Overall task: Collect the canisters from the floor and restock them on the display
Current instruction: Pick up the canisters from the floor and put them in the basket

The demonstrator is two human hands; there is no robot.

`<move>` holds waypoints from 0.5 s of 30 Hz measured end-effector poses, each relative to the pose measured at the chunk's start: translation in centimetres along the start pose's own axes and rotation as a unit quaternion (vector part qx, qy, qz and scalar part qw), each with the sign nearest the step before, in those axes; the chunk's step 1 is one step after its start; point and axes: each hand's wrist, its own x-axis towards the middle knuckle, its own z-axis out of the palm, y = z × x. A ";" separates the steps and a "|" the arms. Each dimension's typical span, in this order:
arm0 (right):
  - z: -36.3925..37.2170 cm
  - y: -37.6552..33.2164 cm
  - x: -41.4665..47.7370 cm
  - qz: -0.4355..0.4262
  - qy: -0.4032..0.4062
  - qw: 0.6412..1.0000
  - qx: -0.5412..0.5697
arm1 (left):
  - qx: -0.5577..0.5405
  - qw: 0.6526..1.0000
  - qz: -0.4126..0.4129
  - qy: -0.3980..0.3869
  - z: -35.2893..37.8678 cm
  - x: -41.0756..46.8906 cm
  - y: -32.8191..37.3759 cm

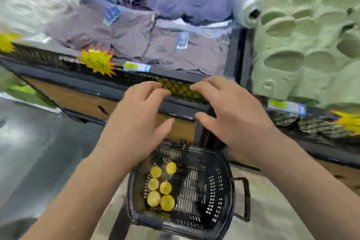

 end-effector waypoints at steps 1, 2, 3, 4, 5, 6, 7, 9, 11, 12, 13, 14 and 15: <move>-2.7 -0.1 -0.2 0.005 0.007 1.000 -0.007 | 0.004 1.000 0.007 0.009 -2.0 0.7 1.1; -5.3 -0.3 -0.5 0.009 0.016 1.000 -0.014 | 0.008 1.000 0.013 0.018 -4.0 1.4 2.2; -7.7 -0.5 -0.9 0.015 0.024 0.999 -0.024 | 0.011 0.999 0.020 0.027 -5.8 1.9 3.4; -10.0 -0.7 -1.5 0.020 0.034 0.999 -0.031 | 0.012 0.999 0.030 0.036 -7.5 2.4 4.7; -12.1 -1.0 -2.1 0.026 0.046 0.998 -0.036 | 0.013 0.998 0.042 0.043 -9.1 2.8 6.0; -14.0 -1.1 -2.8 0.031 0.059 0.997 -0.040 | 0.014 0.997 0.053 0.048 -10.4 3.2 7.2; -15.8 -1.2 -3.4 0.037 0.072 0.996 -0.044 | 0.014 0.996 0.065 0.053 -11.6 3.6 8.4; -19.0 -1.4 -4.6 0.053 0.100 0.992 -0.056 | 0.007 0.994 0.092 0.066 -13.4 4.2 10.5; -21.9 -1.7 -5.8 0.064 0.131 0.987 -0.071 | -0.002 0.989 0.123 0.083 -14.8 4.8 12.2; -23.1 -1.9 -6.3 0.069 0.144 0.984 -0.084 | -0.007 0.987 0.135 0.089 -15.3 5.1 13.0; -24.1 -2.1 -6.9 0.079 0.149 0.981 -0.097 | -0.010 0.985 0.147 0.092 -15.9 5.5 13.7; -25.0 -2.3 -7.5 0.091 0.153 0.978 -0.106 | -0.012 0.983 0.159 0.092 -16.5 5.8 14.5; -25.7 -2.5 -8.2 0.105 0.157 0.976 -0.112 | -0.014 0.981 0.172 0.093 -17.0 6.2 15.2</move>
